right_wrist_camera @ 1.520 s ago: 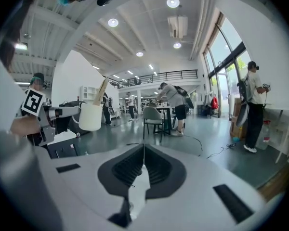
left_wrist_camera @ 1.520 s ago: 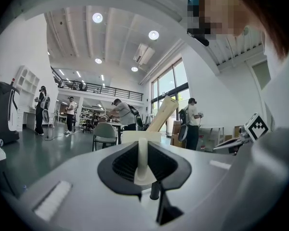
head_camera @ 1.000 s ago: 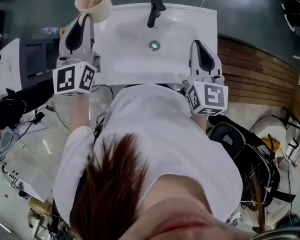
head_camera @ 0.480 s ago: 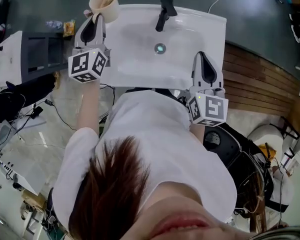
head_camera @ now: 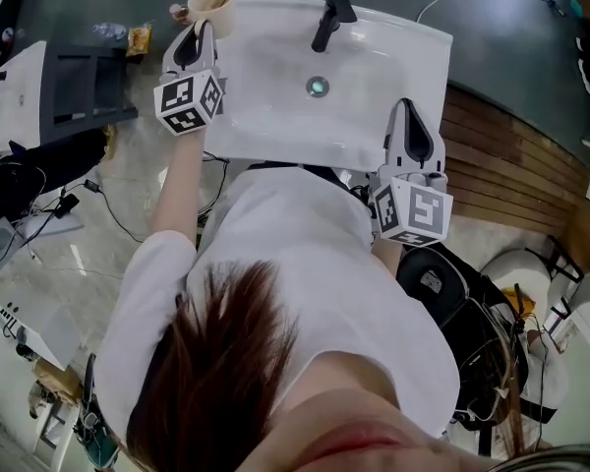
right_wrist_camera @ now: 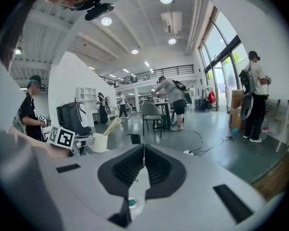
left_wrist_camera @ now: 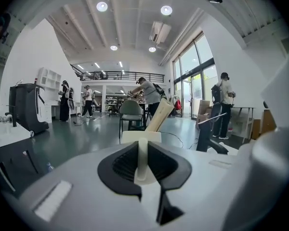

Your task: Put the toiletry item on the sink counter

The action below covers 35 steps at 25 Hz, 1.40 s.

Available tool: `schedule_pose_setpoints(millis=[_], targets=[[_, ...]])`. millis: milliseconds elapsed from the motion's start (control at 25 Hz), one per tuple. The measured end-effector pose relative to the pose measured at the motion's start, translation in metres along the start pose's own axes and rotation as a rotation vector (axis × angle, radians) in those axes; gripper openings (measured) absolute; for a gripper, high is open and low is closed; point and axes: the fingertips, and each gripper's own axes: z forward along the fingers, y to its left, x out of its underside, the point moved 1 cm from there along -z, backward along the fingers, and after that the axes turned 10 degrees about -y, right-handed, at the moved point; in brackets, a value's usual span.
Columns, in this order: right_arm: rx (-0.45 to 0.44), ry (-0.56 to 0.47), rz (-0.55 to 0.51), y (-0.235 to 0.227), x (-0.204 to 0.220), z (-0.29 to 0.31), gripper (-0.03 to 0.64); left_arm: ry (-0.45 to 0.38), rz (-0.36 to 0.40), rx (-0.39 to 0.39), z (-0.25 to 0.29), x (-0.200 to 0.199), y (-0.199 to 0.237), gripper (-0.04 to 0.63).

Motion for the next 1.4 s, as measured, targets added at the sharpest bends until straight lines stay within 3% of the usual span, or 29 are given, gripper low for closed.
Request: schedule_pose_setpoints(millis=[400,1240,1400], targets=[[0.023,0.006,0.004,-0.009,0.007,-0.008,0.011,0.074,0.049,-0.002,0.020,0.031,-0.001,0.050],[0.032,0.010,0.020,-0.006,0.013,-0.005,0.011,0.169,0.067,-0.007,0.028,0.079,0.011,0.051],[0.030,0.009,0.020,-0.003,0.012,-0.003,0.011,0.198,0.107,0.021,0.024,0.085,0.009,0.049]])
